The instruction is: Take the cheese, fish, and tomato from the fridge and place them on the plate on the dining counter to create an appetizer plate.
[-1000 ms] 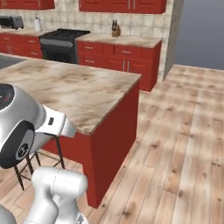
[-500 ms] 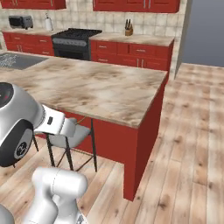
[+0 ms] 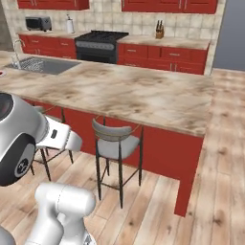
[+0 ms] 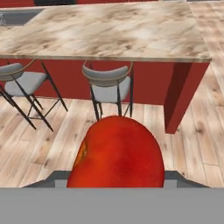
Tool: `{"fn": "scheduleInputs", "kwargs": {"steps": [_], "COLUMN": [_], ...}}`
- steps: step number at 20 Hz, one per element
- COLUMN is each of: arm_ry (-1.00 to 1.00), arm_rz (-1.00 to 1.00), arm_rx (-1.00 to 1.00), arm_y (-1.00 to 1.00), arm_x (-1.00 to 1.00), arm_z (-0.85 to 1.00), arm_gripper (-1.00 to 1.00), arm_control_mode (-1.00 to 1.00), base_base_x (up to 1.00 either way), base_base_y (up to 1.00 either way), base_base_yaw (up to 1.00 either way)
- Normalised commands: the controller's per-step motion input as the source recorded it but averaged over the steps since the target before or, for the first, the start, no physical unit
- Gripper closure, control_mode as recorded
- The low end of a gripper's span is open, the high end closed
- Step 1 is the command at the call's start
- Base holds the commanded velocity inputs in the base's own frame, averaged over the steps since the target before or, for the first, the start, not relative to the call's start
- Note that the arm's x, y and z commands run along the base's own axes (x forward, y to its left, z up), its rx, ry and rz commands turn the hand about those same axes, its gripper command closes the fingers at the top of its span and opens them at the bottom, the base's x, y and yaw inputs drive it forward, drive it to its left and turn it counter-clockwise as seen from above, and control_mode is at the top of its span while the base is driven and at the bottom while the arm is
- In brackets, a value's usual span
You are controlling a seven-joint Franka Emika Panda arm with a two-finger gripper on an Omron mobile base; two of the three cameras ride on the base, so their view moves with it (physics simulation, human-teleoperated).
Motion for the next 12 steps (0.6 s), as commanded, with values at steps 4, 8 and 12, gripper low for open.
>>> {"fn": "scheduleInputs", "kwargs": {"steps": [4, 8, 12], "arm_ry": [0.00, 0.00, 0.00], "arm_rz": [0.00, 0.00, 0.00], "arm_rx": [0.00, 0.00, 0.00], "arm_y": [0.00, 0.00, 0.00], "arm_x": [0.00, 0.00, 0.00], "arm_z": [0.00, 0.00, 0.00], "arm_gripper": [1.00, 1.00, 1.00], "arm_control_mode": [1.00, 1.00, 1.00], "base_base_x": [0.00, 0.00, 0.00], "base_base_y": [1.00, 1.00, 1.00], "base_base_yaw": [0.00, 0.00, 0.00]}}
